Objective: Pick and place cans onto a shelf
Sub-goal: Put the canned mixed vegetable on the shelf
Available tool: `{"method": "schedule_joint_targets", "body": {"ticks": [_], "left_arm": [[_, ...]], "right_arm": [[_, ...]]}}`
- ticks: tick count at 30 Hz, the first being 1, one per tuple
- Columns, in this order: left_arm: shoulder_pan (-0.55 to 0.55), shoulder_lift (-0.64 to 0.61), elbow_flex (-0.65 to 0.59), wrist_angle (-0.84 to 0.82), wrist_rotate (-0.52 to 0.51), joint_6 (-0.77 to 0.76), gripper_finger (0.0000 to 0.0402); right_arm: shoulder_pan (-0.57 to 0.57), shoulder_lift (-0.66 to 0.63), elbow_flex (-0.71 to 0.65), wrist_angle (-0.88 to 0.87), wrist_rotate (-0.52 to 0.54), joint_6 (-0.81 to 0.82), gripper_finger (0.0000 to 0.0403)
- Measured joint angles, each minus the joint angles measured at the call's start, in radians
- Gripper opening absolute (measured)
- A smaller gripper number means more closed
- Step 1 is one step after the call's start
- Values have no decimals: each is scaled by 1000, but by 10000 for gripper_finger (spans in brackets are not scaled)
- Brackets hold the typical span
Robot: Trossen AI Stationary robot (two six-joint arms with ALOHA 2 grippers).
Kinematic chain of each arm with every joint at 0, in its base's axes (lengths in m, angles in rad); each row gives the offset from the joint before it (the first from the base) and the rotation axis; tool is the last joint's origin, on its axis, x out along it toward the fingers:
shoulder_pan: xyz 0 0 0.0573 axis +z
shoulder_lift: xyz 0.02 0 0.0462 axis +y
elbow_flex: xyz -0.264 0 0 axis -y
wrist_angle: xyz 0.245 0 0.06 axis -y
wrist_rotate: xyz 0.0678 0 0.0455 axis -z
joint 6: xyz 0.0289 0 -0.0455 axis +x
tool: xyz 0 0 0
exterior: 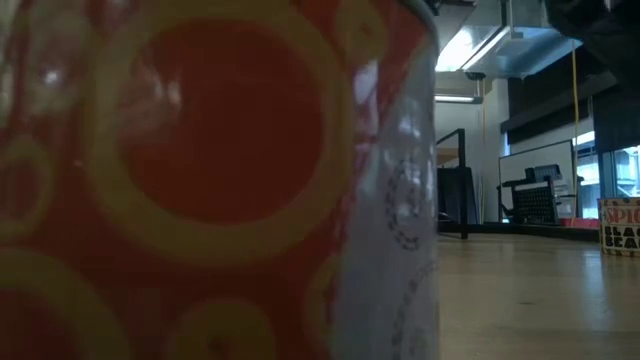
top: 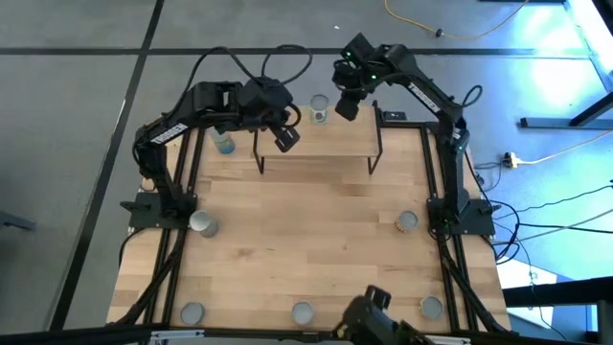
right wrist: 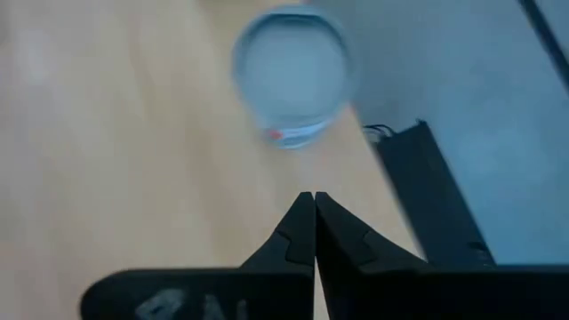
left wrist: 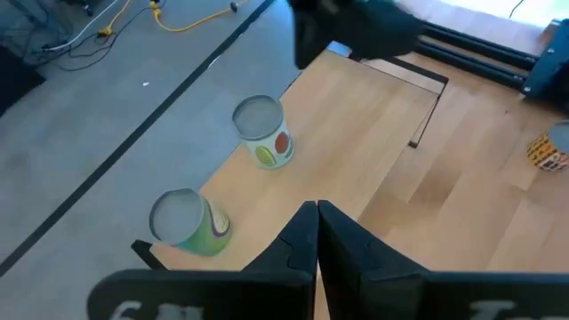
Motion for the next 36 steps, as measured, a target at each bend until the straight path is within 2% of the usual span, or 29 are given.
{"method": "schedule_joint_targets", "body": {"ticks": [10, 20, 36], "left_arm": [[0, 1, 0, 2, -1, -20, 0], [1, 1, 0, 3, -1, -25, 0], [1, 1, 0, 4, -9, -50, 0]], "right_arm": [[-25, 89, 0, 60, 26, -20, 4], [-25, 113, 0, 108, 23, -51, 4], [-18, 112, -8, 173, -139, -52, 4]]}}
